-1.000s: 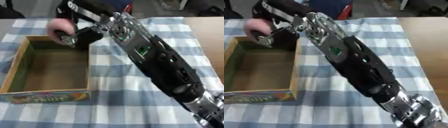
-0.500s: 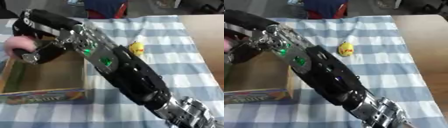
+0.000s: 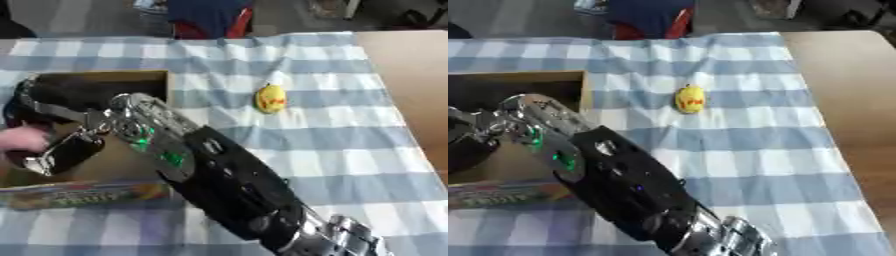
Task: Pick up objects on the table and place them in the box.
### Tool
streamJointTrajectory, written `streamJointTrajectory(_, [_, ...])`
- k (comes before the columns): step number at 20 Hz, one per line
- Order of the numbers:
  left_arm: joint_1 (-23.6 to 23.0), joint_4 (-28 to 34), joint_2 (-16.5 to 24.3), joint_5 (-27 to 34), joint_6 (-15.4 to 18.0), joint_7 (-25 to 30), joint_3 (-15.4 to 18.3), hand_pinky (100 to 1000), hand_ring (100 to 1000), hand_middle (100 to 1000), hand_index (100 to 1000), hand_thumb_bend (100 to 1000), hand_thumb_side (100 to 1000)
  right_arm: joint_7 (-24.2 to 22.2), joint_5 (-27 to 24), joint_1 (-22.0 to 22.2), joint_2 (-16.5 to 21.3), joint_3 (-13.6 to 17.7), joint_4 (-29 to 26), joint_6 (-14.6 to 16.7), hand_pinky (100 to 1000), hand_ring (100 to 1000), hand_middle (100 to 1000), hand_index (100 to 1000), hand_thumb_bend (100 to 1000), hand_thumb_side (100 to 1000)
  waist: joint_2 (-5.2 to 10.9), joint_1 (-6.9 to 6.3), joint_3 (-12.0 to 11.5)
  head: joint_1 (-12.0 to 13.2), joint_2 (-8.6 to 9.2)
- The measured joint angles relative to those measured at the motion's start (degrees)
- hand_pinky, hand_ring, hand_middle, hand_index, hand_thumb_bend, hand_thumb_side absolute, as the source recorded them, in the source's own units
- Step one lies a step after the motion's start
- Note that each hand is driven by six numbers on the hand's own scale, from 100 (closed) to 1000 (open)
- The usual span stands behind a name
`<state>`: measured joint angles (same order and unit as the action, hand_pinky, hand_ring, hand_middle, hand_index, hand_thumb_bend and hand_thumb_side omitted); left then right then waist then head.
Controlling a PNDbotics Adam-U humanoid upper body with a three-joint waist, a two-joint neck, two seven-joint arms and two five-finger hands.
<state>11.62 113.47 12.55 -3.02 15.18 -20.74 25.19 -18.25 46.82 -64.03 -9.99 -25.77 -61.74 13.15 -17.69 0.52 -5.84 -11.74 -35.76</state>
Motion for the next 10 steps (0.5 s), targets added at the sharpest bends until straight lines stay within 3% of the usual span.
streamJointTrajectory(10, [0.0, 0.0, 0.0, 0.0, 0.0, 0.0, 0.0, 359, 587, 533, 791, 423, 563, 4.2, 8.6, 1.4, -1.4, 2.0, 3.9, 1.6, 476, 514, 361, 534, 100, 270, 0.01, 0.12, 0.0, 0.0, 0.02])
